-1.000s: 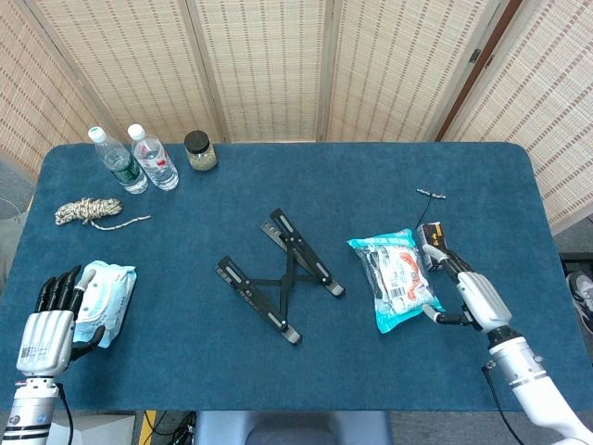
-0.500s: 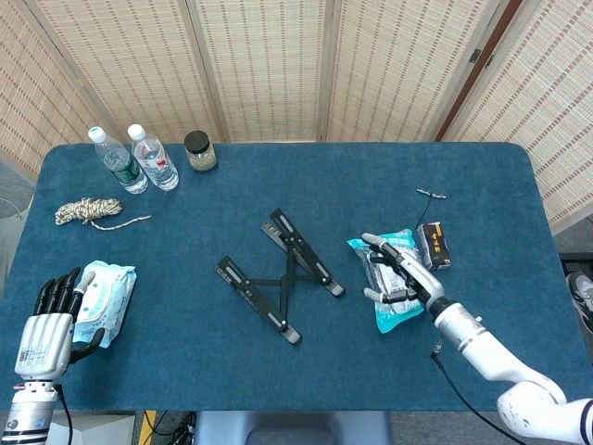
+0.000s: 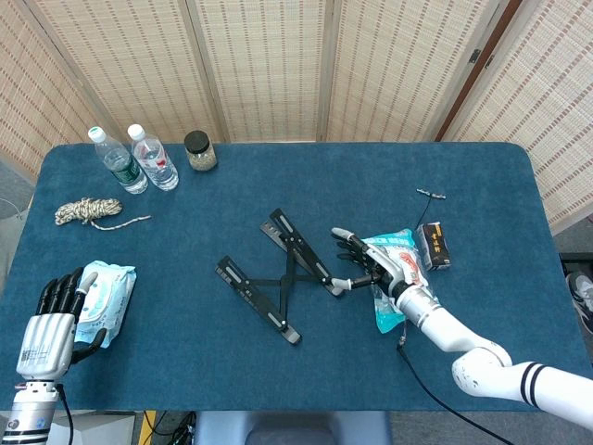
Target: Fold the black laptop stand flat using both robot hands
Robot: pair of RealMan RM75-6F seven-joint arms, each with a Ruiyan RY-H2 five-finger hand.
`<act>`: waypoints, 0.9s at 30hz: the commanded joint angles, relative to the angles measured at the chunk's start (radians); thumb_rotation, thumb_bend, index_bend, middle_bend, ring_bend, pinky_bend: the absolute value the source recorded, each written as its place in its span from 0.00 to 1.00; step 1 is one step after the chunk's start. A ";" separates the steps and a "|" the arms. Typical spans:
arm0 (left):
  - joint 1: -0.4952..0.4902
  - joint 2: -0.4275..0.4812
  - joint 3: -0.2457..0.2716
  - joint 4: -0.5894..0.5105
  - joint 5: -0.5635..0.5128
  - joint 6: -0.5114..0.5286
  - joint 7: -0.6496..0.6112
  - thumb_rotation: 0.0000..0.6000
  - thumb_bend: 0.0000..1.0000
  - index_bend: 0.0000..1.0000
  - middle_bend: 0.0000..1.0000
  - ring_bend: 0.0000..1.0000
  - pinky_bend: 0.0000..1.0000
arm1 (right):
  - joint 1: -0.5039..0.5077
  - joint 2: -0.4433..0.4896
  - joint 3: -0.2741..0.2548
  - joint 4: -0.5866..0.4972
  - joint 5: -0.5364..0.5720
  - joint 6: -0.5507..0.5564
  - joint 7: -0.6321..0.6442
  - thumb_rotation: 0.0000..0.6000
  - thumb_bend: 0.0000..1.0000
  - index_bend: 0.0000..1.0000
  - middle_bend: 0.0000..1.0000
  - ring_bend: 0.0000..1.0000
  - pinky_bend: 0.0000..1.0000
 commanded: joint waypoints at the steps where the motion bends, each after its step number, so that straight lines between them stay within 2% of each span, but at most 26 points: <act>1: 0.001 0.002 0.001 -0.003 0.002 0.001 0.000 1.00 0.27 0.08 0.02 0.03 0.00 | 0.026 -0.045 0.012 0.044 0.033 -0.024 -0.018 1.00 0.02 0.00 0.05 0.00 0.12; 15: -0.001 0.008 0.004 -0.009 0.013 -0.003 -0.001 1.00 0.27 0.08 0.02 0.03 0.00 | 0.078 -0.222 0.064 0.176 0.130 -0.069 -0.057 1.00 0.00 0.00 0.05 0.00 0.12; 20: 0.000 0.009 0.006 -0.006 0.015 -0.003 -0.004 1.00 0.27 0.08 0.02 0.03 0.00 | 0.058 -0.240 0.077 0.139 0.170 -0.059 -0.073 1.00 0.00 0.00 0.05 0.00 0.12; 27: 0.000 0.012 0.007 -0.001 0.019 -0.005 -0.015 1.00 0.27 0.08 0.02 0.03 0.00 | 0.008 -0.225 0.073 0.017 0.239 -0.022 -0.137 1.00 0.00 0.00 0.05 0.00 0.12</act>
